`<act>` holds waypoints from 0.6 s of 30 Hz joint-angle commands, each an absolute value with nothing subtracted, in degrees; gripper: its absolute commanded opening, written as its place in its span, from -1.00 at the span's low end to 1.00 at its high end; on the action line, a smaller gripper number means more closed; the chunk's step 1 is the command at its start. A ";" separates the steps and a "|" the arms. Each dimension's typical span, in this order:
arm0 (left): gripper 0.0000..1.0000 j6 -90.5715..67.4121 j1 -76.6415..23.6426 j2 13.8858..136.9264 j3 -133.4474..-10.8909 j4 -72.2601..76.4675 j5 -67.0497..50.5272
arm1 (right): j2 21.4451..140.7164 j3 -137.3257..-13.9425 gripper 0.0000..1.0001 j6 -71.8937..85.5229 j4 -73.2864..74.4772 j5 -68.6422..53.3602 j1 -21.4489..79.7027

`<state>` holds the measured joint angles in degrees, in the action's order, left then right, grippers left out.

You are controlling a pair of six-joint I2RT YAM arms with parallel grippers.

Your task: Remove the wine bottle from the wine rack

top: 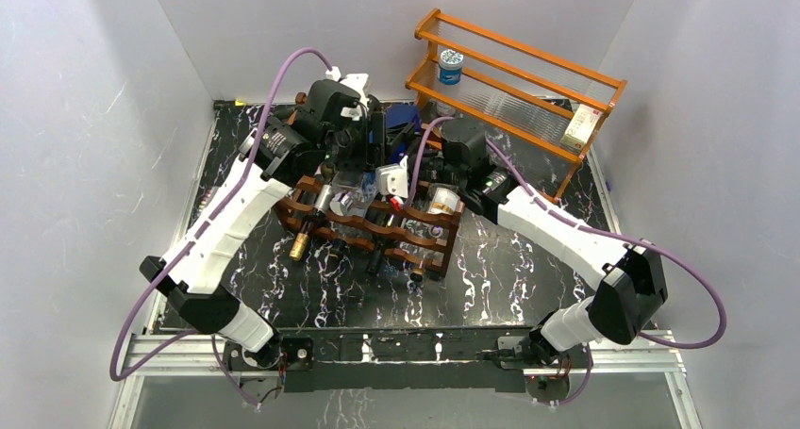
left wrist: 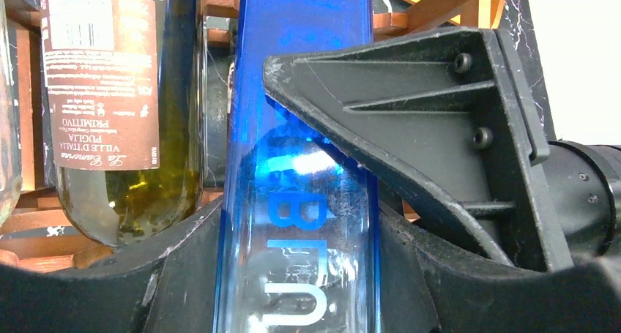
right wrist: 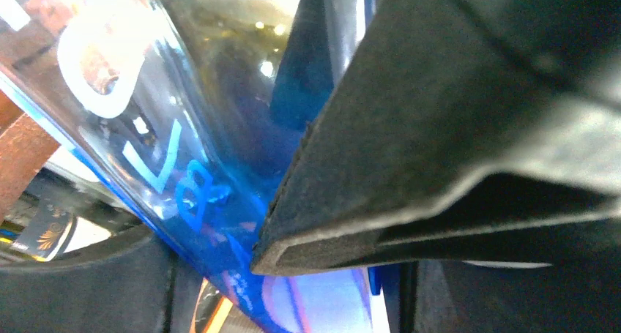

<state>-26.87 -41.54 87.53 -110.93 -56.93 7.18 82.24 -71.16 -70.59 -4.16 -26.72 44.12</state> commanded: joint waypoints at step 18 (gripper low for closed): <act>0.96 -22.14 -41.14 70.96 -119.51 -51.73 10.81 | 77.58 -70.70 -0.78 -57.28 -25.60 -20.51 44.50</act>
<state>-23.88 -41.15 76.34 -115.26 -53.39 8.23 81.62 -66.28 -62.04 -10.98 -25.47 44.93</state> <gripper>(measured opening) 0.981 0.737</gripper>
